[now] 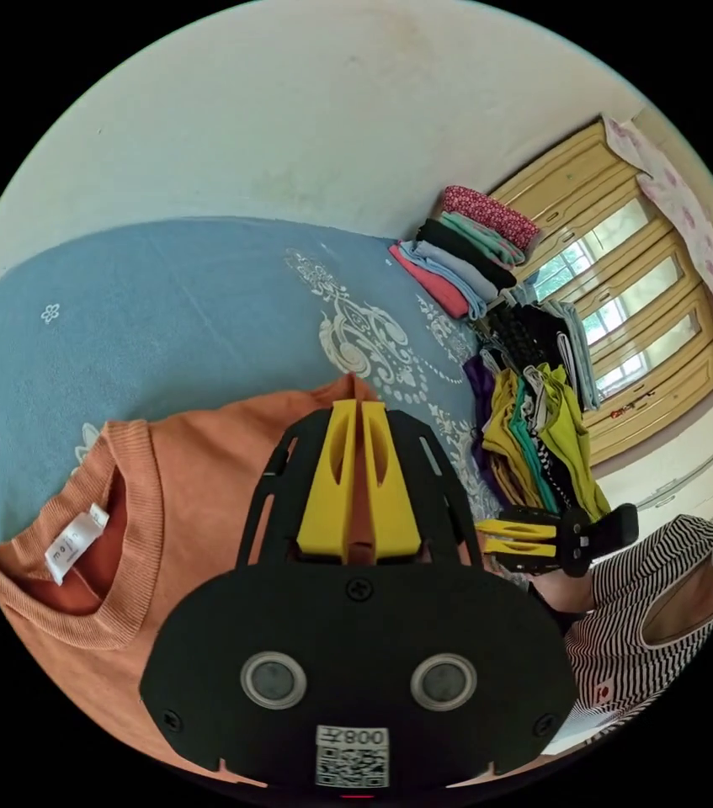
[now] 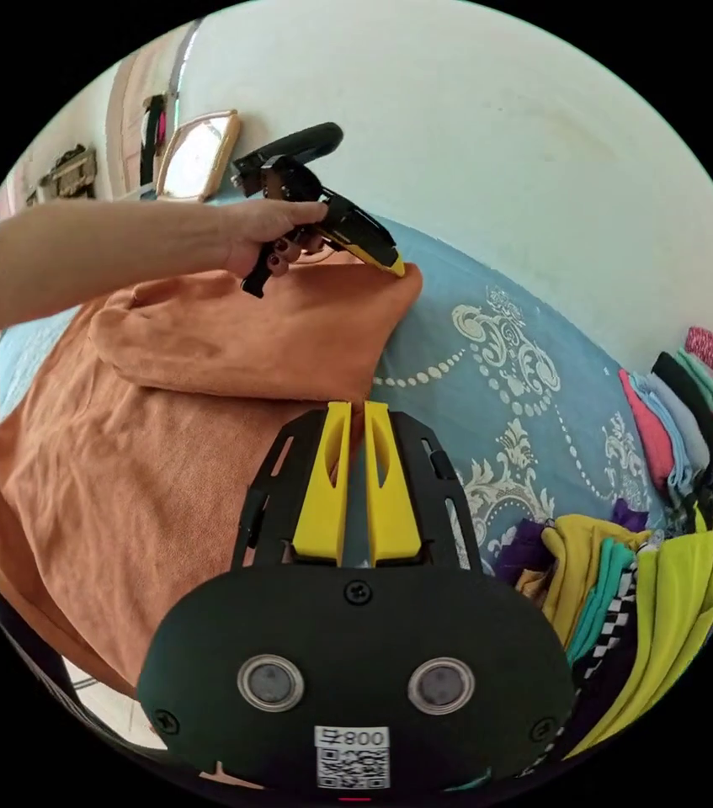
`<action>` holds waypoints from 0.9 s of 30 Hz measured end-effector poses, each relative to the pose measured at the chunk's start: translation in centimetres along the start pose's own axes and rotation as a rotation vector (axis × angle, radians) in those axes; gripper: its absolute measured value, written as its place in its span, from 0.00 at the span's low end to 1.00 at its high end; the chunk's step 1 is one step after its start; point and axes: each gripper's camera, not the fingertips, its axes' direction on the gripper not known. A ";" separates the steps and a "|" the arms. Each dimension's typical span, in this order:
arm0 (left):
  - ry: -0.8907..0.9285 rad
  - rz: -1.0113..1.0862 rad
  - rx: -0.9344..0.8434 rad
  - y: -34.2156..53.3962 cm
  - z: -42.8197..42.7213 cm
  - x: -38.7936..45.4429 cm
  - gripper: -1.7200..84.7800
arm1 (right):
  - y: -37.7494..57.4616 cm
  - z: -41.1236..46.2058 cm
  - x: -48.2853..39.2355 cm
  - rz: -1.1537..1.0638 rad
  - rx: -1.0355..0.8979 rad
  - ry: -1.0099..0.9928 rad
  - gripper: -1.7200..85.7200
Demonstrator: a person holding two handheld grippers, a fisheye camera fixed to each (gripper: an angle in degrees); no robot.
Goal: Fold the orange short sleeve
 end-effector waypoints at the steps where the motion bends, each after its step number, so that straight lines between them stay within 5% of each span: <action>1: 0.017 0.019 0.005 -0.5 0.7 0.6 0.04 | 0.4 -0.2 1.3 0.063 0.010 -0.049 0.05; 6: -0.111 0.040 -0.133 -1.5 6.0 1.7 0.04 | 1.5 1.7 4.8 0.228 -0.063 -0.209 0.06; 13: -0.091 0.081 0.062 1.2 2.8 5.0 0.04 | 2.1 -1.2 5.8 0.261 -0.006 -0.161 0.04; 18: -0.075 0.146 -0.033 3.9 5.3 7.5 0.03 | -0.3 -1.9 3.4 0.111 0.072 -0.140 0.02; 21: -0.125 0.127 -0.182 3.8 8.9 7.8 0.02 | -1.4 1.8 1.9 0.026 -0.077 -0.082 0.02; 27: -0.169 0.152 -0.171 4.5 8.1 10.0 0.02 | -1.2 1.4 1.5 0.022 -0.067 -0.035 0.02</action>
